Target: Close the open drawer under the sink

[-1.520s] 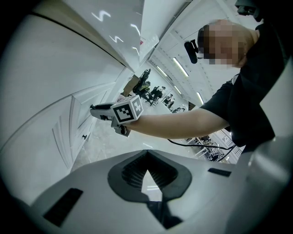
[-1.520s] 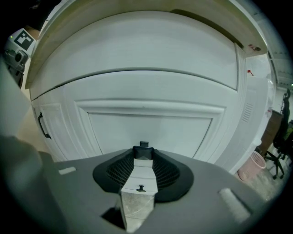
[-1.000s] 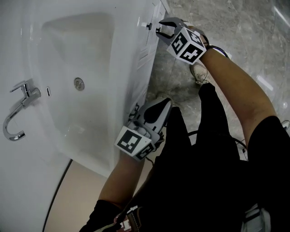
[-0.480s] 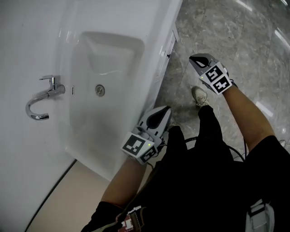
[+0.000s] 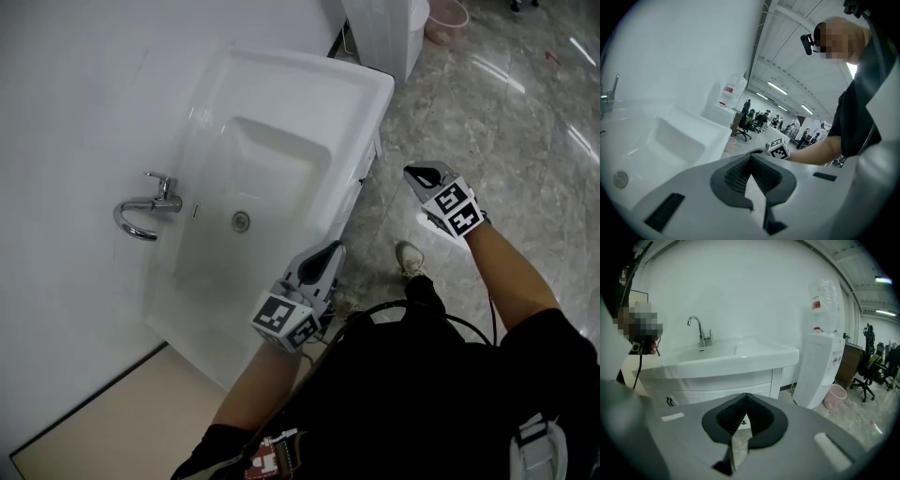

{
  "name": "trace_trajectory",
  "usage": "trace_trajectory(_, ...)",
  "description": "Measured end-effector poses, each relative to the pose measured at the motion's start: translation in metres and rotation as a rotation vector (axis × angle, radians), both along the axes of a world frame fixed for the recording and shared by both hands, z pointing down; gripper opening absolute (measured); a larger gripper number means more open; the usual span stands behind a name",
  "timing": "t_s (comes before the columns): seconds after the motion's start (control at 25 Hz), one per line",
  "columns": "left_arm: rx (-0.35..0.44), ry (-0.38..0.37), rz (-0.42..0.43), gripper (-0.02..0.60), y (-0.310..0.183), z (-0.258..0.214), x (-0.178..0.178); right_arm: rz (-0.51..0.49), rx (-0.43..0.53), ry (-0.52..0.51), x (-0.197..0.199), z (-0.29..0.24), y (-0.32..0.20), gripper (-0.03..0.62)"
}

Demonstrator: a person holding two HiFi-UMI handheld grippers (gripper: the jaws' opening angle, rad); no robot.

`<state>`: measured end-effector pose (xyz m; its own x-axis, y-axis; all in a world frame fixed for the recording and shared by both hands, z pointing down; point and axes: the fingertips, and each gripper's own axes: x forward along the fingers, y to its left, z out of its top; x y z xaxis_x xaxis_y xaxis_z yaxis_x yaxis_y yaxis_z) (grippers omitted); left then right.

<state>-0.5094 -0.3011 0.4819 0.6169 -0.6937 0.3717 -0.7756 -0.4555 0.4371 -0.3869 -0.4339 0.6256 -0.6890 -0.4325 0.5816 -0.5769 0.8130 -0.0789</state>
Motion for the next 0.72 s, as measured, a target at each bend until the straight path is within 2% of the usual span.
trace_trajectory(0.2,0.069,-0.003,-0.051,-0.002,-0.003,-0.054,-0.023,0.0,0.004,-0.014,-0.006,-0.055,-0.001,0.0)
trace_trajectory(0.44,0.16,0.008,-0.162,-0.002,0.002,-0.113,-0.062,-0.041,0.05,-0.004,-0.021,-0.122,-0.016,0.0)
trace_trajectory(0.72,0.26,-0.028,-0.349,-0.002,0.033,-0.17,-0.121,-0.125,0.106,0.002,-0.049,-0.185,-0.018,0.0)
